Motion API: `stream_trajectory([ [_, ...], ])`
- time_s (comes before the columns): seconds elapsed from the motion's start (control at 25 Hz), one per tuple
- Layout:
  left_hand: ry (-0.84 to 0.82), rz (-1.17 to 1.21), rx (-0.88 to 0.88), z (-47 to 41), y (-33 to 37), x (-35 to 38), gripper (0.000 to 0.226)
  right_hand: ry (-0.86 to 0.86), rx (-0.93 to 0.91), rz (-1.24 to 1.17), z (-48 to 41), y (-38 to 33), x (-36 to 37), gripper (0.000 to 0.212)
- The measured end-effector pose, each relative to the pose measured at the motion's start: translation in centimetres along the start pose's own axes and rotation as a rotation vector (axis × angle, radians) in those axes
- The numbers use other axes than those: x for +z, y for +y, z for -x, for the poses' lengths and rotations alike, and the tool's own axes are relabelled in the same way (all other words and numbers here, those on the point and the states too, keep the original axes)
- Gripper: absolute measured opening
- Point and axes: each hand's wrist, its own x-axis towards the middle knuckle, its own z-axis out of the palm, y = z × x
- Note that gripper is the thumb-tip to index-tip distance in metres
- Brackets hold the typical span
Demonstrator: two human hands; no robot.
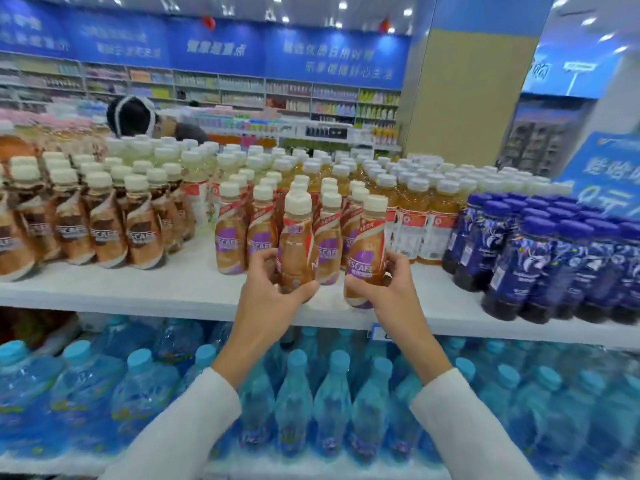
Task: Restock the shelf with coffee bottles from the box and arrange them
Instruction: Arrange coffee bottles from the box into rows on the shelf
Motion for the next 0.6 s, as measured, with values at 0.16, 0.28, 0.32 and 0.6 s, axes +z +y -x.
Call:
stream_trajectory([
  [0.16,-0.04,-0.065,-0.021,-2.4,-1.6,0.5,0.069,-0.052,0.017,0.052,-1.7,1.3,0.0,0.063],
  [0.28,-0.044,-0.086,-0.044,-3.1,-3.0,0.4,0.064,-0.039,0.017,0.063,-2.4,2.5,0.1,0.063],
  [0.32,-0.045,-0.079,-0.046,-3.2,-3.3,0.4,0.063,-0.039,0.018,0.065,-2.4,2.7,0.2,0.063],
  [0.6,0.093,-0.217,0.016,-2.8,-3.5,1.1,0.091,0.137,-0.051,0.257,-2.0,3.5,0.7,0.077],
])
